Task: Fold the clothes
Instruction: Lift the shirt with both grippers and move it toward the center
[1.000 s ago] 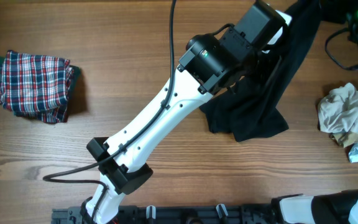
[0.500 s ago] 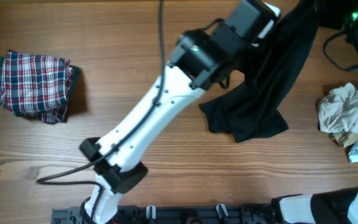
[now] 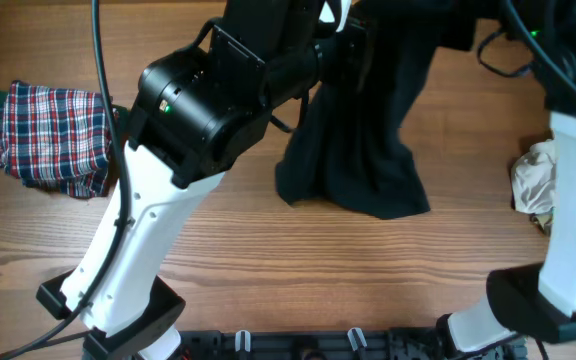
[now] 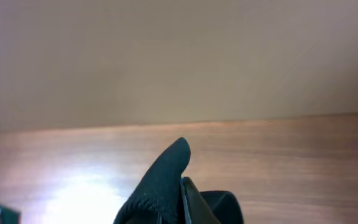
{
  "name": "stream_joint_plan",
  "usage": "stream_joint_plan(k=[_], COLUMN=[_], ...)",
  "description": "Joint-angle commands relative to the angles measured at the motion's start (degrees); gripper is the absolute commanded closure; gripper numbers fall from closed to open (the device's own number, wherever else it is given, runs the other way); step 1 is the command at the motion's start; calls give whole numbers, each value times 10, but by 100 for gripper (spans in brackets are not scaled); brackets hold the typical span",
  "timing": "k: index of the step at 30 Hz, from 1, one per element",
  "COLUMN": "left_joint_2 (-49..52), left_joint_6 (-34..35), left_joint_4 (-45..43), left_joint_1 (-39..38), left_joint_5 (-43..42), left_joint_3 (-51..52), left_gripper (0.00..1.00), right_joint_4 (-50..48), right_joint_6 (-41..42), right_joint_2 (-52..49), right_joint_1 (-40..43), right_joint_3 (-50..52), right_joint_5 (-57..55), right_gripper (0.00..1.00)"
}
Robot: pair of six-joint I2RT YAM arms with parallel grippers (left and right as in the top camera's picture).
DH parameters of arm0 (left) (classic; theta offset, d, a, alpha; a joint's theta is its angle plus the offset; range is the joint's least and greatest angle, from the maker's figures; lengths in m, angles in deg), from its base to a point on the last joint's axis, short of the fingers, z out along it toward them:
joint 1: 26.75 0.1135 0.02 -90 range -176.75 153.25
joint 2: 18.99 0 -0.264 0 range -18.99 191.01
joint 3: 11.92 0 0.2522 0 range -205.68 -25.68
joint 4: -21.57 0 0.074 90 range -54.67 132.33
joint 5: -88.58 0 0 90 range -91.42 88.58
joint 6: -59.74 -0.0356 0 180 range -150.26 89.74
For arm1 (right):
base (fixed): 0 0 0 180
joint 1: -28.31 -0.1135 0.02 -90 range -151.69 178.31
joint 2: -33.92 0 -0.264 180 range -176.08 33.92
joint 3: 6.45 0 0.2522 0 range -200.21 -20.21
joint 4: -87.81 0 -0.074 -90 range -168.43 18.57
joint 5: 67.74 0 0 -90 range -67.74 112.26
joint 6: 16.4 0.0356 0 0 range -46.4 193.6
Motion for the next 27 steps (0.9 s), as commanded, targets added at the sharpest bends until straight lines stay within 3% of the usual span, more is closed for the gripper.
stream_joint_plan(k=[1, 4, 8, 11, 18, 27], left_joint_2=[-7, -12, -21, -23, -24, -41], left_joint_6=[4, 14, 14, 14, 13, -10], left_joint_4=[-13, -24, -39, -48, -92, -160], left_joint_1=[9, 19, 45, 60, 97, 158], left_joint_5=[6, 7, 8, 8, 57, 57], left_joint_3=[-1, -1, -1, -1, -1, -1], left_gripper=[96, 96, 96, 96, 96, 96], right_joint_4=[11, 23, 35, 46, 133, 166], right_joint_6=[-16, -34, -52, -68, -125, -167], right_joint_2=[-38, -56, -62, -59, -59, -59], right_joint_1=[0, 0, 0, 0, -23, -166], right_joint_3=[-7, -7, -7, -7, -7, 25], right_joint_5=[40, 61, 76, 97, 178, 151], right_gripper=[90, 83, 48, 41, 41, 41])
